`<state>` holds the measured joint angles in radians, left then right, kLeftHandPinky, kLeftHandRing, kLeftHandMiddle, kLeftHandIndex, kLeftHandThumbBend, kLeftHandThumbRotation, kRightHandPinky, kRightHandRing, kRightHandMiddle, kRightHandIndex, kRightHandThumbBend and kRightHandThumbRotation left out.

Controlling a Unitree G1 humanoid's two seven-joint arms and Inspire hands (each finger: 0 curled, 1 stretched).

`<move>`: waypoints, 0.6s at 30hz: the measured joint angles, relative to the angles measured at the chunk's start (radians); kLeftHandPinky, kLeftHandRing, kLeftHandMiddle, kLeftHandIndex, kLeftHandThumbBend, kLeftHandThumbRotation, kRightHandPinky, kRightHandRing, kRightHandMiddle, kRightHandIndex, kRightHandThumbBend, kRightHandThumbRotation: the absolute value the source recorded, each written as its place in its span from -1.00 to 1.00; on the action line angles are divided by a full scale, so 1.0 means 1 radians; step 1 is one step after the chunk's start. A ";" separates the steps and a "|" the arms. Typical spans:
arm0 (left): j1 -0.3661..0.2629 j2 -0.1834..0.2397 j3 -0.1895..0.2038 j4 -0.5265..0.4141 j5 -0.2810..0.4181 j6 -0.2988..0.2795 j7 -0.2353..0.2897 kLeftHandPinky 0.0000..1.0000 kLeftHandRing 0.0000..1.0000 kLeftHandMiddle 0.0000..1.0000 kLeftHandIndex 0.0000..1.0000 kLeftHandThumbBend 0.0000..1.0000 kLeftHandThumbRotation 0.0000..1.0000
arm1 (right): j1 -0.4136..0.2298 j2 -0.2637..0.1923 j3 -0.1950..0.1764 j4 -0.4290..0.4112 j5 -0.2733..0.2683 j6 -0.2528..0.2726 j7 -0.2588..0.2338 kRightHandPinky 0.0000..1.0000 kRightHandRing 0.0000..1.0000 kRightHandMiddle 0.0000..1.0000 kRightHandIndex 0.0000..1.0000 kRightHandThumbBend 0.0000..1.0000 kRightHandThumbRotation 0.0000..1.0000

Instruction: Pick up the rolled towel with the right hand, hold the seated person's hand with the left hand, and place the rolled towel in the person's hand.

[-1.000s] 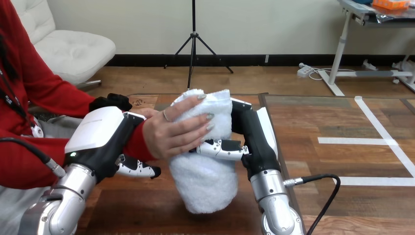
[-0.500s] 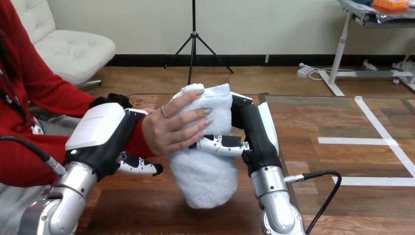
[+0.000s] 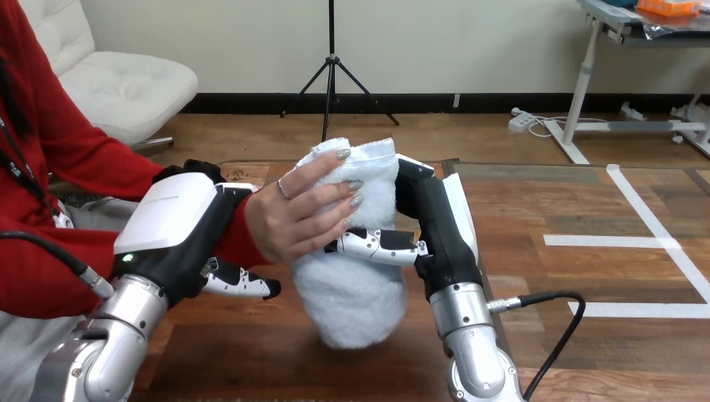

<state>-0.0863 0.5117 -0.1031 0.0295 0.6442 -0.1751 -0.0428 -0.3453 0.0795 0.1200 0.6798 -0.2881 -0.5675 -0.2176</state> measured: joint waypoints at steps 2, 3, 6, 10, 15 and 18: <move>0.000 0.000 0.000 0.006 0.000 -0.010 0.007 0.27 0.36 0.44 0.52 0.97 -0.77 | 0.000 -0.001 0.000 -0.012 0.000 0.021 0.008 0.23 0.37 0.40 0.41 0.85 -0.63; 0.000 0.000 0.000 0.009 0.000 -0.015 0.011 0.28 0.38 0.46 0.54 0.97 -0.74 | 0.000 -0.001 0.000 -0.019 -0.001 0.031 0.013 0.27 0.40 0.43 0.44 0.86 -0.60; 0.000 0.001 0.000 0.019 0.000 -0.027 0.018 0.33 0.43 0.52 0.61 0.99 -0.64 | 0.000 -0.005 0.001 -0.042 -0.003 0.068 0.029 0.41 0.51 0.51 0.54 0.90 -0.50; 0.000 0.003 -0.001 0.034 0.005 -0.046 0.031 0.52 0.57 0.64 0.74 1.00 -0.47 | 0.000 -0.010 0.003 -0.072 -0.004 0.110 0.055 0.60 0.68 0.66 0.71 0.95 -0.31; 0.000 0.005 -0.002 0.053 0.023 -0.072 0.058 0.67 0.69 0.73 0.83 1.00 -0.32 | 0.000 -0.020 0.012 -0.111 -0.019 0.165 0.082 0.70 0.78 0.77 0.85 0.99 -0.11; 0.000 0.006 -0.003 0.059 0.035 -0.083 0.069 0.76 0.76 0.78 0.89 1.00 -0.24 | 0.000 -0.035 0.024 -0.137 -0.035 0.198 0.099 0.74 0.82 0.83 0.92 1.00 -0.01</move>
<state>-0.0866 0.5177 -0.1060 0.0883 0.6791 -0.2576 0.0260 -0.3452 0.0441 0.1436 0.5431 -0.3233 -0.3697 -0.1188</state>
